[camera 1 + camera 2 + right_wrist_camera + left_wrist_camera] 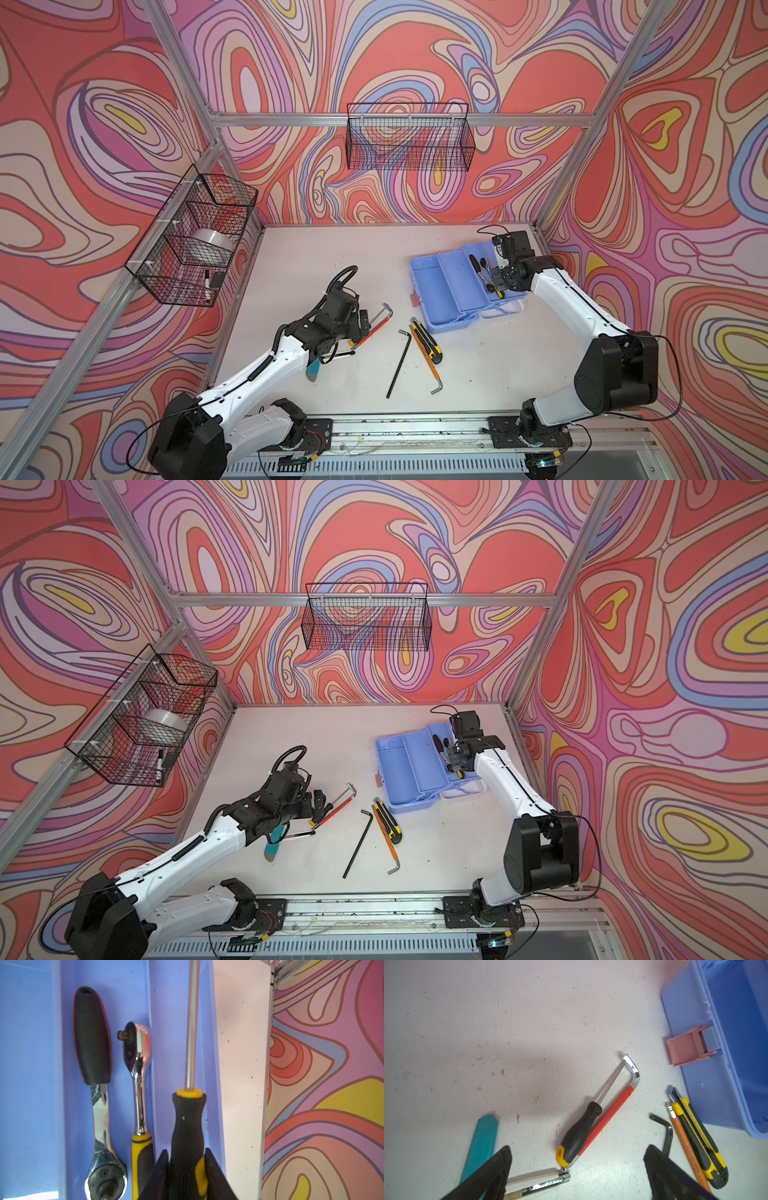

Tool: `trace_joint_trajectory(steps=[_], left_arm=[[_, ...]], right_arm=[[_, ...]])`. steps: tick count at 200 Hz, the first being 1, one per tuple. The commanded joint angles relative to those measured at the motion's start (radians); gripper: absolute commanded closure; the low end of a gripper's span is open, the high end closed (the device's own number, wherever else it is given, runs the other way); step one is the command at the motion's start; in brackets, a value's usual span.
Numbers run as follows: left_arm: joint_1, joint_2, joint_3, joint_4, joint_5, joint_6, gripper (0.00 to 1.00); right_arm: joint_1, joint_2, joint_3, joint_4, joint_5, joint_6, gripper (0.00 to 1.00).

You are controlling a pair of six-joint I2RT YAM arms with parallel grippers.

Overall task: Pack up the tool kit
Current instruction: 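Carry the yellow-black screwdriver with the right gripper into the upper tray, then open the right gripper to release the screwdriver while the left lowers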

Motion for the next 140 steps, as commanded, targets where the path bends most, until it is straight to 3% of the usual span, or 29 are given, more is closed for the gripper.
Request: trace_joint_trajectory(steps=[1,96,140], left_arm=[[0.008,0.013,0.015,-0.024,0.02,0.018,0.0],[0.022,0.038,0.006,-0.01,0.045,0.015,0.0],[0.025,0.031,0.002,-0.013,0.045,0.013,0.0]], right_arm=[[-0.013,0.01,-0.023,0.056,-0.011,-0.044,1.0],[-0.025,0.055,-0.035,0.069,-0.048,-0.084,0.94],[-0.026,0.05,-0.032,0.063,-0.053,-0.084,0.76]])
